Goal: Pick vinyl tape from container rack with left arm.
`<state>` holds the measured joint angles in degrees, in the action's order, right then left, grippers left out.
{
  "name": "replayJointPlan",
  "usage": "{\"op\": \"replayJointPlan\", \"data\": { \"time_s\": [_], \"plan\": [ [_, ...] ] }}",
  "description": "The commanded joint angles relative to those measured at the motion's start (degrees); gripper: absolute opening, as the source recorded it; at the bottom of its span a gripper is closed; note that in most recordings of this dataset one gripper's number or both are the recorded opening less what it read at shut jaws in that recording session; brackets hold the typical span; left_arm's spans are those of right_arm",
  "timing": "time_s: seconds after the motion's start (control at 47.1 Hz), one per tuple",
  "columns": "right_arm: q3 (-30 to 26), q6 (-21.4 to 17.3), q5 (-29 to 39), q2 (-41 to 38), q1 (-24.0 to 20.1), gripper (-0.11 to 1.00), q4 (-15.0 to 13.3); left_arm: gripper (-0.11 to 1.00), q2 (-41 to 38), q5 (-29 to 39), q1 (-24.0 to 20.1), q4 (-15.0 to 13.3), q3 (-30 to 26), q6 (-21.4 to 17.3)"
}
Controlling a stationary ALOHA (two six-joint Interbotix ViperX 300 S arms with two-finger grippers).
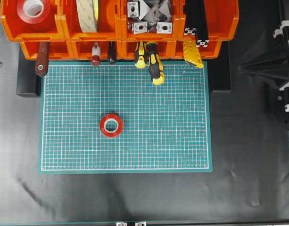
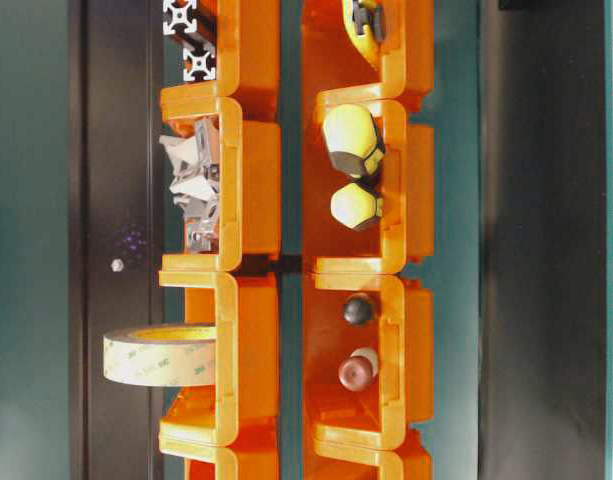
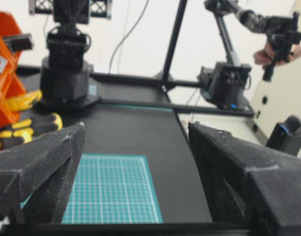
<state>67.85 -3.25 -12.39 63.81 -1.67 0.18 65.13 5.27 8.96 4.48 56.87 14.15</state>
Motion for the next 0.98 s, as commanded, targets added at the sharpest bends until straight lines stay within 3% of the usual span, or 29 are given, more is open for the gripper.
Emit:
{"op": "replayJointPlan", "data": {
  "time_s": [0.0,0.955],
  "plan": [
    [-0.8,-0.1,-0.4,-0.4,-0.1,0.01,0.2,0.81,-0.7,-0.6,0.1,0.0,-0.3,-0.2],
    [-0.4,0.0,-0.4,-0.4,-0.1,0.01,0.2,0.81,0.9,-0.3,0.0,0.0,1.6,-0.7]
  ]
}}
